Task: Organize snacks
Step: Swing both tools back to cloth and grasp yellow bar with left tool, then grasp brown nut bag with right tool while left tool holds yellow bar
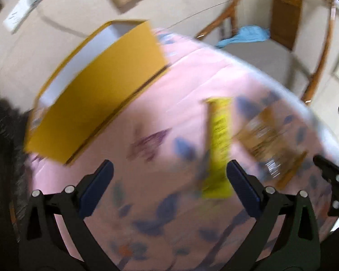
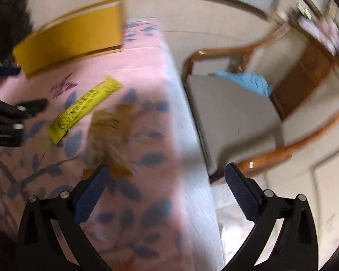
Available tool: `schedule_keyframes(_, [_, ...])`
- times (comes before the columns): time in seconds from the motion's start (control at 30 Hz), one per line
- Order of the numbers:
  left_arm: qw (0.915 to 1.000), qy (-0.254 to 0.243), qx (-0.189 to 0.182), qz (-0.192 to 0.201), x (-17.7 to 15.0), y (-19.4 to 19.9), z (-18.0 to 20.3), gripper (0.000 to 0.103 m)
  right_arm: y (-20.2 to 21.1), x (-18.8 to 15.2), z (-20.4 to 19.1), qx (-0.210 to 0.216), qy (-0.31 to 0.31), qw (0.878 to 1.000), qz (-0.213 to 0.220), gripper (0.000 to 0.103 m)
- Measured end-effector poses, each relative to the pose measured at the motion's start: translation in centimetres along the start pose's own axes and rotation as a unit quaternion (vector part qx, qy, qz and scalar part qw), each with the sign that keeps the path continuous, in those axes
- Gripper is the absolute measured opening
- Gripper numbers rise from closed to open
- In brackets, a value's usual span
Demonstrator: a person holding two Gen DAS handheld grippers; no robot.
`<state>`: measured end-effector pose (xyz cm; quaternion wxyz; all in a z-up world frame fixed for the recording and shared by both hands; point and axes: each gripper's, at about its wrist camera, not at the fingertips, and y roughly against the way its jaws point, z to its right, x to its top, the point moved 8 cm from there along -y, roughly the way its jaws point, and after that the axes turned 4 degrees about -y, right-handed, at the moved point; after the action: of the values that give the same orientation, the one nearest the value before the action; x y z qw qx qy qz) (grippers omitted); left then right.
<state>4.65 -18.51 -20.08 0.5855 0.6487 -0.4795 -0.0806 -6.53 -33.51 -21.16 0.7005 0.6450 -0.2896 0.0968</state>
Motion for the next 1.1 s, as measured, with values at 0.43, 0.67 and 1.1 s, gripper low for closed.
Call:
schedule_keyframes(0.43, [0.9885, 0.013, -0.146, -0.035, -0.9, -4.6, 2.4, 0.021, -1.0, -5.8, 7.3, -0.049, -0.162, 0.983, -0.071, 0.102])
schedule_keyframes(0.67, [0.9807, 0.129, -0.147, 0.000, -2.9, -0.9, -2.4, 0.021, 1.7, 1.8, -1.9, -0.006, 0.020, 1.000, 0.024, 0.102])
schedule_keyframes(1.1, [0.9604, 0.244, -0.131, 0.030, -10.0, 6.9, -6.7, 0.021, -0.3, 2.2, -10.7, 0.081, 0.100, 0.992, 0.000, 0.028])
